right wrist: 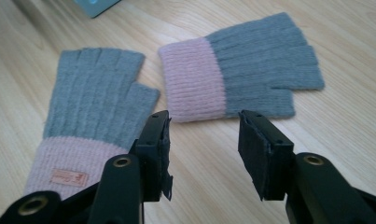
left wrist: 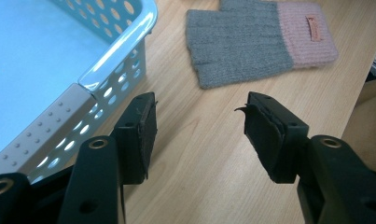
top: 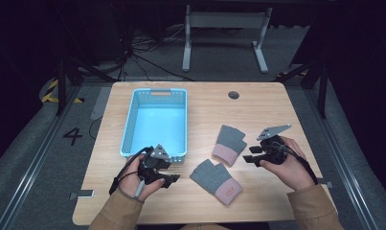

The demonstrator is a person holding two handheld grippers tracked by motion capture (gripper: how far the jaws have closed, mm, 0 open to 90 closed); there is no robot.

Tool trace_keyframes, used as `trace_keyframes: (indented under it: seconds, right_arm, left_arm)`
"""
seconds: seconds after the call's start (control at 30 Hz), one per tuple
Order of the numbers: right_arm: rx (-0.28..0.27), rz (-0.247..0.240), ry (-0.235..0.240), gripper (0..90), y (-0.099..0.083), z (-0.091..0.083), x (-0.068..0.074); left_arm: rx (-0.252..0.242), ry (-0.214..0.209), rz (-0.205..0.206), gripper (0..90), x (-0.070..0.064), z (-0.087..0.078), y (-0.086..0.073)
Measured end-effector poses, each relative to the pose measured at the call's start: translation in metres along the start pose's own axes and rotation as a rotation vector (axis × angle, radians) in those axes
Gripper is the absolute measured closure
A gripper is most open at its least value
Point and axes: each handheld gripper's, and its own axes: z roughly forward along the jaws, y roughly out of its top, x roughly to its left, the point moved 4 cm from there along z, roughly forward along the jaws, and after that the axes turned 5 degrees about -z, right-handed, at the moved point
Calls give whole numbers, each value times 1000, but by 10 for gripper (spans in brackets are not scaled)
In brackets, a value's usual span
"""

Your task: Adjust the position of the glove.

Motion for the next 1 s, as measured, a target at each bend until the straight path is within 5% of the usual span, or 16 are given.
trace_keyframes:
  seconds: [0.5, 1.0]
  right_arm:
    - [44, -82, 78, 504, 10, 21, 40]
    - [148, -139, 158, 510, 5, 69, 77]
  left_arm:
    - [-3, -24, 14, 450, -5, 1, 4]
    - [-9, -26, 25, 427, -7, 4, 5]
